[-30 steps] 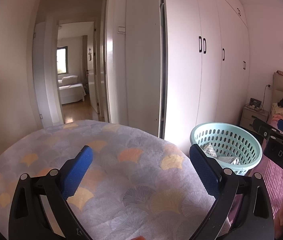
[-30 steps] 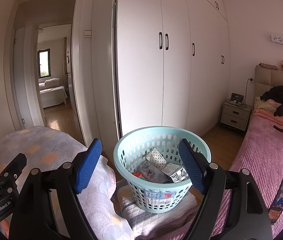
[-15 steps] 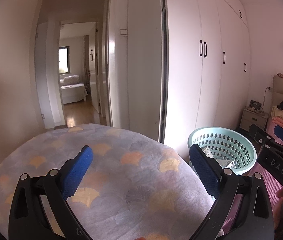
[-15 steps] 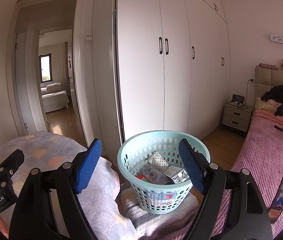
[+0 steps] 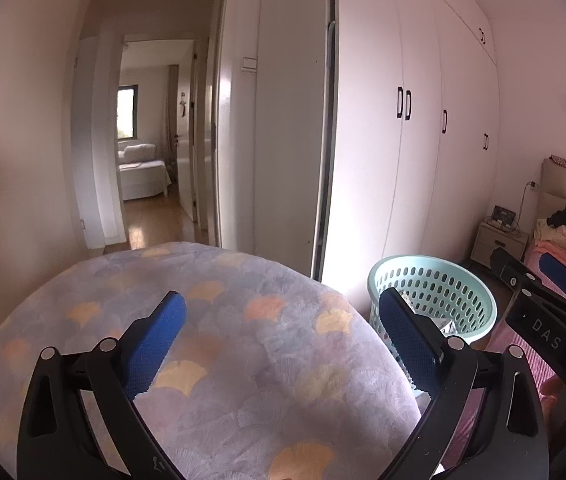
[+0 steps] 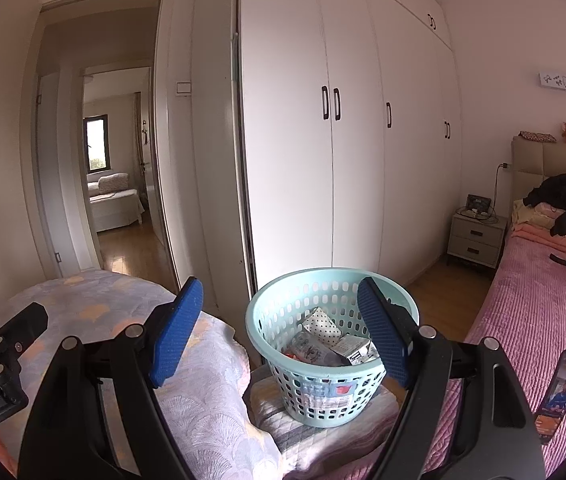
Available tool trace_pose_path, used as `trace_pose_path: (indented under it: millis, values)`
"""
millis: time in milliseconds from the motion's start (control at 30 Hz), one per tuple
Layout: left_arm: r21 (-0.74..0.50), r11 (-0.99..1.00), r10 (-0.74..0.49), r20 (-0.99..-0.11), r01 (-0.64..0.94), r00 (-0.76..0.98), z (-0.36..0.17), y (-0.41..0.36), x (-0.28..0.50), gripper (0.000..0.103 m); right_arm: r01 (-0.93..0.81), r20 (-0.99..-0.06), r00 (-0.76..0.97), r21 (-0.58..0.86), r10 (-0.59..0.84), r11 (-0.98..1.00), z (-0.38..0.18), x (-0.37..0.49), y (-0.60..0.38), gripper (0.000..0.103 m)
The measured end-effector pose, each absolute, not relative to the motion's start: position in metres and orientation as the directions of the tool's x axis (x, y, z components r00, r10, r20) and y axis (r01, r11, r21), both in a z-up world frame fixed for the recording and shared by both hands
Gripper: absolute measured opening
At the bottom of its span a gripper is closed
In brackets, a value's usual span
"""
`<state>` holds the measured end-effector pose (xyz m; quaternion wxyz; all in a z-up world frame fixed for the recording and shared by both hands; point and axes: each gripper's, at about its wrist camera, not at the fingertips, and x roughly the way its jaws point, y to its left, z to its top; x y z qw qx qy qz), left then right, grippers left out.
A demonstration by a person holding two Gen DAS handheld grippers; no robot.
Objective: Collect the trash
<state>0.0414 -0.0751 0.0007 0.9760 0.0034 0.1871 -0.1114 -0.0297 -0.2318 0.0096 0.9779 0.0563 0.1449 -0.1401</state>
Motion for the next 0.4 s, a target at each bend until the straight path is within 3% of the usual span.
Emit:
trace_pose_path:
  millis: [400]
  values:
    - [-0.032, 0.981, -0.186, -0.434, 0.191, 0.882, -0.001, -0.055, 0.042, 0.094, 0.225, -0.294, 0.935, 0.053, -0.201, 0.973, 0.018, -0.028, -0.201, 0.075]
